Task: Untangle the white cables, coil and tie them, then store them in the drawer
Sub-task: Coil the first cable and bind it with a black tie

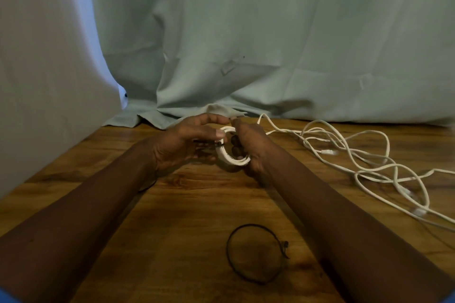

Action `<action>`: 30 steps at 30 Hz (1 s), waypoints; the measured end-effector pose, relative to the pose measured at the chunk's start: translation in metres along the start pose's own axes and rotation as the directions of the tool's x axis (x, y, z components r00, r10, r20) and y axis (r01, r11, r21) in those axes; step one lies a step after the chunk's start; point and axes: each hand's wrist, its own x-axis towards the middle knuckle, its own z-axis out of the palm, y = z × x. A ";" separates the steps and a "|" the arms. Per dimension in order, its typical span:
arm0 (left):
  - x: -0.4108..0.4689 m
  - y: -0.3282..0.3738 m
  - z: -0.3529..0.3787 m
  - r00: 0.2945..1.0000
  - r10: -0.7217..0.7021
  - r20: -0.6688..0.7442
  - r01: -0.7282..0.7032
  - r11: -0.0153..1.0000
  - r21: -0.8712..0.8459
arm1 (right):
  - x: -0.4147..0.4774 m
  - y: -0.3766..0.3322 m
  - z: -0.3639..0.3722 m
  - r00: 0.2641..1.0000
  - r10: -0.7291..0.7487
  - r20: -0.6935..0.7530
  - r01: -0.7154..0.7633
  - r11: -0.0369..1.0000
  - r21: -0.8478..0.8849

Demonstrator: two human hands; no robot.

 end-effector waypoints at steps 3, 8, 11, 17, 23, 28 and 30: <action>0.002 0.000 0.004 0.999 0.020 -0.050 -0.009 0.979 0.205 | -0.001 0.002 0.002 1.000 -0.020 -0.016 0.019 0.999 -0.039; -0.004 0.008 -0.001 0.999 0.013 -0.048 -0.007 0.994 0.112 | 0.002 0.000 0.000 0.999 -0.040 -0.027 0.039 0.999 -0.029; -0.005 0.010 -0.005 1.000 0.007 -0.018 -0.005 0.990 0.139 | 0.003 0.003 0.003 0.997 -0.067 -0.044 0.066 0.998 -0.005; -0.007 0.013 -0.014 0.999 -0.030 0.045 0.023 0.989 0.148 | 0.008 0.007 0.003 0.995 -0.085 -0.044 0.085 0.996 0.015; -0.003 0.014 -0.019 0.990 0.120 -0.076 -0.071 0.881 0.467 | 0.012 0.011 0.000 0.988 -0.150 0.023 0.151 0.979 -0.136; 0.002 0.004 -0.022 0.976 0.156 -0.152 -0.087 0.919 0.384 | 0.009 0.014 -0.002 0.969 -0.199 0.145 0.226 0.951 -0.208; 0.002 -0.002 -0.022 0.967 0.134 -0.217 -0.067 0.953 0.294 | 0.004 0.015 -0.001 0.951 -0.236 0.202 0.280 0.931 -0.233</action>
